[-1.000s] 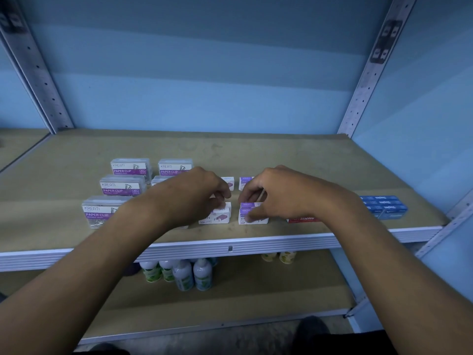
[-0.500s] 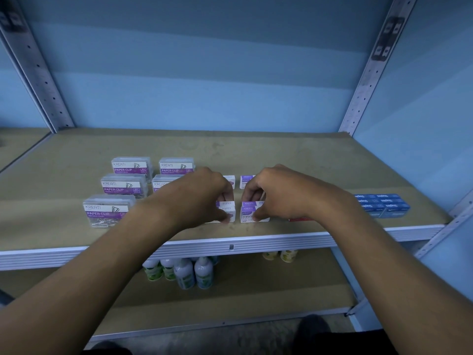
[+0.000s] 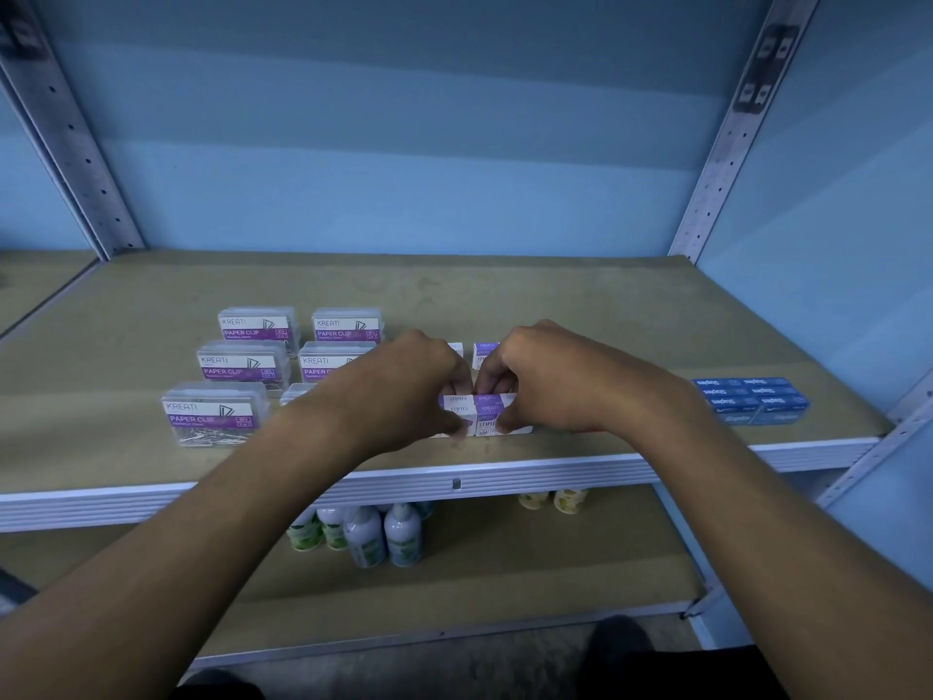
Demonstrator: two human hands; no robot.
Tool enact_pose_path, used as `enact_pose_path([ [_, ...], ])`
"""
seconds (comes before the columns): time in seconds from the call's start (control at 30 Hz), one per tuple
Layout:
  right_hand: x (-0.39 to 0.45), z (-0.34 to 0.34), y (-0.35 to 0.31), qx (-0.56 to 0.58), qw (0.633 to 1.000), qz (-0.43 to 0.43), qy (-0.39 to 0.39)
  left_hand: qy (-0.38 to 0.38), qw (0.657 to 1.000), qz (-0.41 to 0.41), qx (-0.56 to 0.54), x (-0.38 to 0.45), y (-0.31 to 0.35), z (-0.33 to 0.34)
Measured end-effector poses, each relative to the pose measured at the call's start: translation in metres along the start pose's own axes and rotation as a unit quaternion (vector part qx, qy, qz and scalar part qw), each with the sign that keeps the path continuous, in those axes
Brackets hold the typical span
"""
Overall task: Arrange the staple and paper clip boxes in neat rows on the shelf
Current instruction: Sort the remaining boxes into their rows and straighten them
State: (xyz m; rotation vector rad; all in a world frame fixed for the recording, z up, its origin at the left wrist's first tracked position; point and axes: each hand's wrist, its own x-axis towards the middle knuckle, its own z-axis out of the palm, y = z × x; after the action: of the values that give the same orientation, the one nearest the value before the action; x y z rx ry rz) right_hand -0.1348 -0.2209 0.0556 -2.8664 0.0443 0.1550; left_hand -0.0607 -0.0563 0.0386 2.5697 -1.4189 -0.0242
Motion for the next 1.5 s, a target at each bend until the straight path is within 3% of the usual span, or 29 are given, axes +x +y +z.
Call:
enact_pose_path([
  [0.37, -0.003, -0.008, -0.002, 0.014, 1.0, -0.011, -0.017, 0.0, 0.999, 0.007, -0.031, 0.001, -0.006, -0.006],
  [0.53, 0.007, -0.016, 0.013, 0.042, 0.997, -0.004, 0.06, 0.084, 0.992, 0.018, -0.091, 0.004, -0.01, -0.022],
  [0.77, 0.035, 0.001, 0.023, -0.007, 0.994, 0.013, 0.107, 0.123, 0.992, -0.003, -0.003, 0.028, -0.028, -0.008],
  [1.07, 0.054, 0.012, 0.027, 0.0, 0.995, 0.032, 0.091, 0.071, 0.996, -0.037, 0.036, 0.045, -0.037, 0.002],
  [1.5, 0.058, 0.018, 0.033, 0.02, 0.992, 0.037, 0.123, 0.081, 0.996, -0.036, 0.002, 0.043, -0.029, 0.001],
])
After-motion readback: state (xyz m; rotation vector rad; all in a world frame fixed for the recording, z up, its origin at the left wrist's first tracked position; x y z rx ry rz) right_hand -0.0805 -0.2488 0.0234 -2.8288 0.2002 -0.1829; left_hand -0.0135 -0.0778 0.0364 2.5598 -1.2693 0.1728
